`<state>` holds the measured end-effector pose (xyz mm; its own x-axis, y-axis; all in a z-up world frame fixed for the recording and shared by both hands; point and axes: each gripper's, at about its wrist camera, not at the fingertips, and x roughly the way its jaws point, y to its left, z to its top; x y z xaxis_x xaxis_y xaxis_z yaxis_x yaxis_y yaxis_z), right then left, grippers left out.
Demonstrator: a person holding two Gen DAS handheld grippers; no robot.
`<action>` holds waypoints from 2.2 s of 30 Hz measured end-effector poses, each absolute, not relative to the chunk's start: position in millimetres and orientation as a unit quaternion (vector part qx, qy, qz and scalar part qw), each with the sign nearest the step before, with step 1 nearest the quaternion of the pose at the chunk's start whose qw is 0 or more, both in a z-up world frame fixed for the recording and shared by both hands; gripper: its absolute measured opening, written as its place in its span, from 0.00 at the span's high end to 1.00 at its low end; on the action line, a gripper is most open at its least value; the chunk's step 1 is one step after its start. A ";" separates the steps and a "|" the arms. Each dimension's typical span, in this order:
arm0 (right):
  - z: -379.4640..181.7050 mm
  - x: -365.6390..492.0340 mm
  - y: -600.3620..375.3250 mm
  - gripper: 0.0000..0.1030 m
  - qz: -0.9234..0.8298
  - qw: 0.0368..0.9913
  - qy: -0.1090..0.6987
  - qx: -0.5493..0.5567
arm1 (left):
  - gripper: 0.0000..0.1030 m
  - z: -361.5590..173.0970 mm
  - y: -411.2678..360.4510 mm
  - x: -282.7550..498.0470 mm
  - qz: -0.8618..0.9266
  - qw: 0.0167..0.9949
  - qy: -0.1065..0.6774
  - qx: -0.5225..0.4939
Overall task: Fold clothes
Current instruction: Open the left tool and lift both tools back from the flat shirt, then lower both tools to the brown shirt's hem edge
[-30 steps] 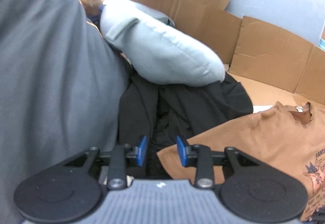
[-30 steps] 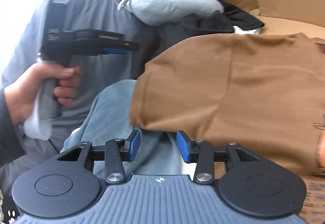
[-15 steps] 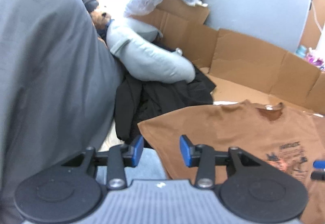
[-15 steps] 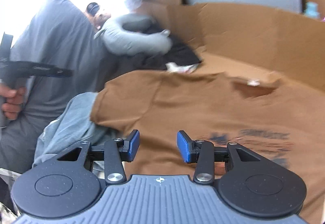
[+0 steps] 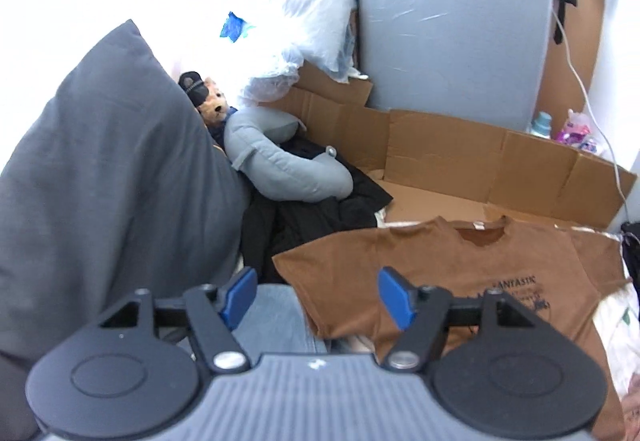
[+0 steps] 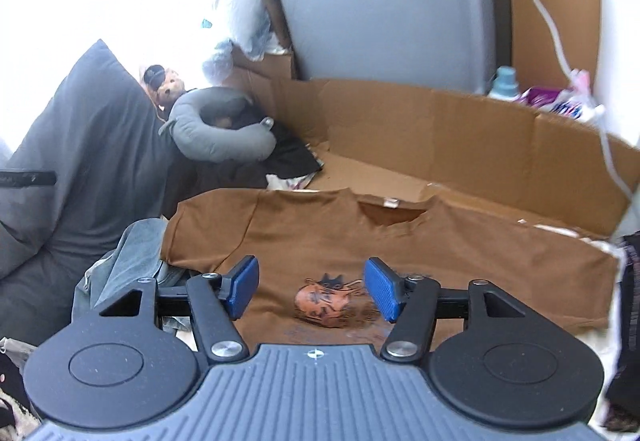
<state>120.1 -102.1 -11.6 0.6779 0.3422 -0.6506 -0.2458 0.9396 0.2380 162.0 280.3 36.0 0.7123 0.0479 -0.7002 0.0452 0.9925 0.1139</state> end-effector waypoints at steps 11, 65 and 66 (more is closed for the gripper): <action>54.9 56.3 -180.9 0.34 0.136 0.917 0.365 0.079 | 0.24 92.3 243.9 92.8 0.045 0.919 0.382 0.091; -58.2 -77.2 -285.4 0.27 -0.063 0.916 0.350 0.183 | 0.30 -88.3 204.5 56.7 -0.020 0.890 0.454 0.027; -66.2 -76.7 -284.8 0.27 -0.062 0.915 0.357 0.178 | 0.32 -93.2 206.5 57.2 -0.017 0.888 0.459 0.020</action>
